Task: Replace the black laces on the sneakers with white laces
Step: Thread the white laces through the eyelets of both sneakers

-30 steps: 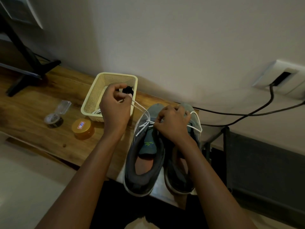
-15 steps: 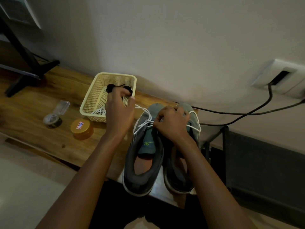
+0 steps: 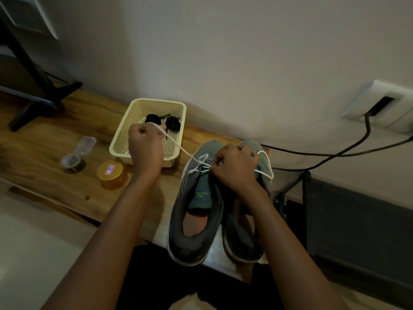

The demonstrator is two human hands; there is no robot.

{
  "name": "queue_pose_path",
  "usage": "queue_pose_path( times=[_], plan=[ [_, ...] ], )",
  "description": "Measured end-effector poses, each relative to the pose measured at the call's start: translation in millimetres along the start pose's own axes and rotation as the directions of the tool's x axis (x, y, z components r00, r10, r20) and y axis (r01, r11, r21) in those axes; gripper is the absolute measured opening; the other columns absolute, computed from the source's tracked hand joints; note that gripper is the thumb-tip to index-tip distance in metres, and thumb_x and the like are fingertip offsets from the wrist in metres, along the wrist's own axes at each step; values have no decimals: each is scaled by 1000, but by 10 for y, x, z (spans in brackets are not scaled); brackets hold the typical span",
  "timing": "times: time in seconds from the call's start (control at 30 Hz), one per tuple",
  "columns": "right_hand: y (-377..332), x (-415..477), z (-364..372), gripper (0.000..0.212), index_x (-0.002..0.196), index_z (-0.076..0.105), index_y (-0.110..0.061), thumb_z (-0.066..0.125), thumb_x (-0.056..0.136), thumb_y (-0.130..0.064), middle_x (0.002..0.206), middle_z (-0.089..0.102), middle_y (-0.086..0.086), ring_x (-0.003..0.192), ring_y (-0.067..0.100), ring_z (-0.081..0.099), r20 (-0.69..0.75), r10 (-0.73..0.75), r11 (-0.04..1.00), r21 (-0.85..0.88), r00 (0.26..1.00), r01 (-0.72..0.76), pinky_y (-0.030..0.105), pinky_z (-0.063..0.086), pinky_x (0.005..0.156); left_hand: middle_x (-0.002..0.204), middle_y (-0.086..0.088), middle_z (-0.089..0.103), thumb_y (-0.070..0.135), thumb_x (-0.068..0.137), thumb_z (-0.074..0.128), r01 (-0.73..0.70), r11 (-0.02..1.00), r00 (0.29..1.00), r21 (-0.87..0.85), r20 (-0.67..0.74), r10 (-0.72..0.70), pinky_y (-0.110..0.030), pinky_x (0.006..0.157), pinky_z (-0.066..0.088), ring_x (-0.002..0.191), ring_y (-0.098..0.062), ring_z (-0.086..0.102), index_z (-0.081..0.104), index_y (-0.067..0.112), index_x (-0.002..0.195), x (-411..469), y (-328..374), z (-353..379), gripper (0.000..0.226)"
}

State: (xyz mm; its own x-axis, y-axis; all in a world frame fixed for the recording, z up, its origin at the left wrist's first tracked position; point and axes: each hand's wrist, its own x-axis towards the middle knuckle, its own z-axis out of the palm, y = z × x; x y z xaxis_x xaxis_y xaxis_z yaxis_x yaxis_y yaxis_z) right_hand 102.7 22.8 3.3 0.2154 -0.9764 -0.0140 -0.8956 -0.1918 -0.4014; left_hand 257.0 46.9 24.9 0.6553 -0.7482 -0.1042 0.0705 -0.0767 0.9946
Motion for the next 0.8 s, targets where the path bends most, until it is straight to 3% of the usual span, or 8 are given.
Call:
queue_pose_path(
  times=[0.1, 0.17, 0.23, 0.3, 0.4, 0.5, 0.6, 0.8],
  plan=[
    [4, 2, 10, 14, 87, 70, -18, 56, 86, -20, 119, 56, -4, 124, 26, 30, -2, -5, 1000, -11, 1000, 5, 49, 13, 110, 72, -7, 59, 13, 98, 30, 162, 876, 974, -454, -68, -215, -29, 62, 54, 55, -10, 61, 44, 3, 121, 68, 31, -65, 28],
    [6, 5, 12, 14, 87, 70, -18, 56, 86, -20, 119, 56, -4, 123, 26, 31, -6, -2, 1000, -9, 1000, 2, 49, 13, 110, 75, -11, 57, 15, 97, 36, 68, 957, 970, -283, -206, -130, -25, 52, 42, 51, -7, 50, 49, 5, 118, 81, 50, -77, 26],
    [8, 10, 5, 13, 86, 70, -18, 56, 86, -20, 119, 56, -4, 123, 26, 31, -3, 2, 1000, -6, 1000, -2, 50, 13, 111, 97, -11, 62, 16, 97, 43, -88, 991, 952, 103, -284, 114, -16, 52, 38, 73, -11, 55, 52, 4, 115, 67, 43, -93, 23],
    [8, 13, -7, 13, 85, 69, -19, 57, 85, -21, 118, 56, -4, 124, 26, 32, 3, 10, 1000, -2, 1000, -10, 51, 13, 111, 100, -1, 60, 18, 96, 47, -221, 874, 928, 433, -183, 325, -10, 52, 36, 83, -10, 52, 58, 7, 114, 5, 31, -128, 23],
    [18, 15, -39, 12, 85, 70, -19, 58, 85, -23, 117, 55, -5, 123, 28, 32, 21, 24, 1000, 2, 999, -24, 53, 13, 111, 119, -5, 58, 27, 93, 53, -299, 585, 930, 754, 94, 355, -31, 78, 37, 107, -22, 51, 68, 17, 107, -20, -66, -99, 22],
    [77, 32, -108, 12, 86, 71, -21, 60, 84, -26, 120, 56, -5, 124, 31, 32, 12, 65, 998, 23, 998, -65, 50, 14, 110, 145, 5, 38, 36, 89, 60, -408, 404, 912, 819, 342, 227, -46, 105, 15, 136, -25, 22, 71, 32, 103, -118, -147, 66, 19],
    [190, 45, -202, 12, 87, 71, -24, 59, 85, -25, 119, 57, -7, 124, 30, 32, -30, 112, 993, 49, 993, -110, 46, 16, 107, 145, 11, 37, 41, 88, 60, -563, 343, 824, 752, 543, 162, -48, 110, 8, 138, -20, 16, 68, 39, 107, -228, -235, 210, 21],
    [271, -23, -204, 9, 88, 71, -31, 65, 81, -33, 123, 55, -12, 128, 27, 28, 91, -8, 992, -127, 996, 20, 49, 12, 107, 127, 5, 48, 37, 84, 67, -527, 377, 837, 762, 543, 72, -41, 100, 23, 124, -22, 34, 62, 35, 110, -267, -291, 260, 27]
  ],
)
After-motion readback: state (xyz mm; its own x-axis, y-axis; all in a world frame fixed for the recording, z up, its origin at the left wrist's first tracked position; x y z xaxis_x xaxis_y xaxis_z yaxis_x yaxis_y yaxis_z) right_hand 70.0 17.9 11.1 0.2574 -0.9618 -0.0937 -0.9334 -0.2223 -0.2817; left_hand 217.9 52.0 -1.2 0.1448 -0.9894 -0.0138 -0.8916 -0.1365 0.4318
